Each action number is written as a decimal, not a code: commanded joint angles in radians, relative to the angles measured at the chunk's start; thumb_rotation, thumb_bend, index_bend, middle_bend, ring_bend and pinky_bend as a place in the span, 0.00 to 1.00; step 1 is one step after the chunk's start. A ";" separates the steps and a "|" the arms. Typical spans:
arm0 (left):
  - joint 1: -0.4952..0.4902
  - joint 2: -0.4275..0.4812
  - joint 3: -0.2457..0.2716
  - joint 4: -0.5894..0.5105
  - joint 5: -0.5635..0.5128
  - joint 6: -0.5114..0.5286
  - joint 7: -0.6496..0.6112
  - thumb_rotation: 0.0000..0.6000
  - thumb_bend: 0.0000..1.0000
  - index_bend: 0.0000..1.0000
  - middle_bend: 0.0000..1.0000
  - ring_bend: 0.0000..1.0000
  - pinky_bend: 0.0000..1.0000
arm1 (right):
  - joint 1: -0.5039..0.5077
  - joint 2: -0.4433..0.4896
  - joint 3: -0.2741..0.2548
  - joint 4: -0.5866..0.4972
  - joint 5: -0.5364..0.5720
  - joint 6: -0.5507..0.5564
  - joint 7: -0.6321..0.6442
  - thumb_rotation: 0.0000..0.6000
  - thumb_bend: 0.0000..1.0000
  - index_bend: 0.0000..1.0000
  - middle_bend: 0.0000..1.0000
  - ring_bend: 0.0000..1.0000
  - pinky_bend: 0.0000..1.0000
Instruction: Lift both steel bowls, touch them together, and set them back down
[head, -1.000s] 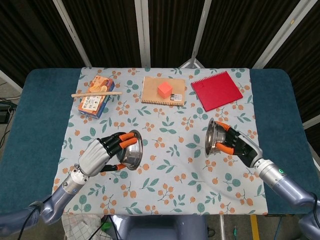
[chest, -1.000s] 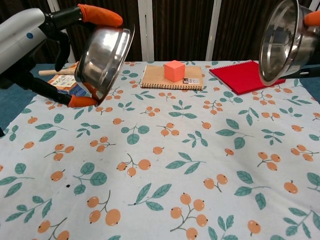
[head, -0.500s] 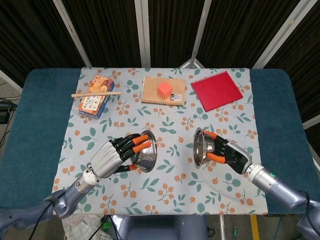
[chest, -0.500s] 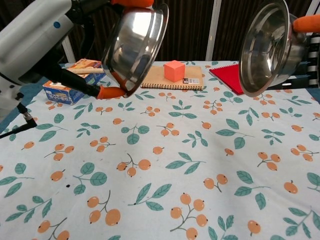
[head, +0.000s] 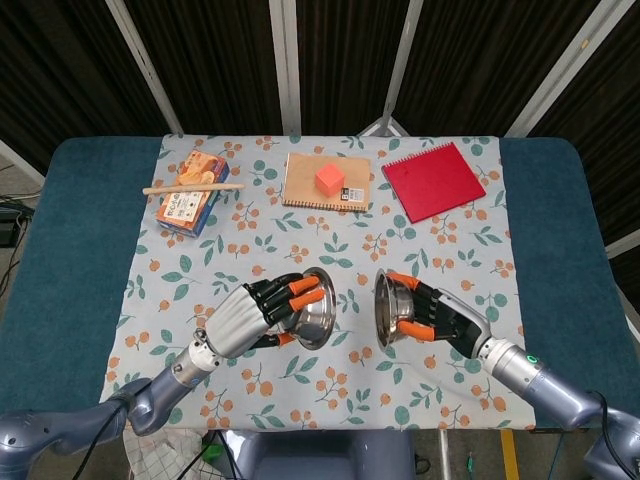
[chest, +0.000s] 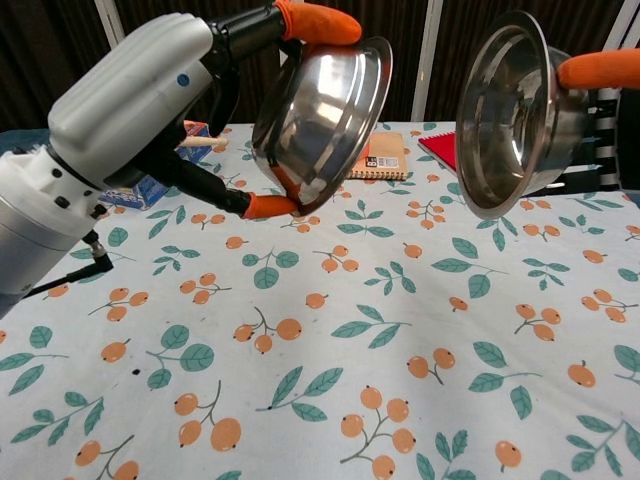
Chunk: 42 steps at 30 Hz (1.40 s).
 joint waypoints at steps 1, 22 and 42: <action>-0.011 -0.024 0.002 0.011 0.007 0.007 -0.010 1.00 0.48 0.46 0.57 0.46 0.70 | 0.015 0.003 0.012 -0.044 0.070 -0.016 -0.060 1.00 0.39 0.69 0.55 0.54 0.76; -0.073 -0.118 -0.016 0.063 0.023 0.010 0.046 1.00 0.48 0.47 0.57 0.46 0.70 | -0.020 0.065 0.012 -0.309 0.271 -0.013 -0.313 1.00 0.42 0.69 0.55 0.54 0.76; -0.113 -0.153 -0.022 0.100 0.025 0.044 0.000 1.00 0.48 0.46 0.57 0.46 0.70 | -0.072 0.079 0.020 -0.387 0.268 0.017 -0.355 1.00 0.43 0.69 0.55 0.54 0.76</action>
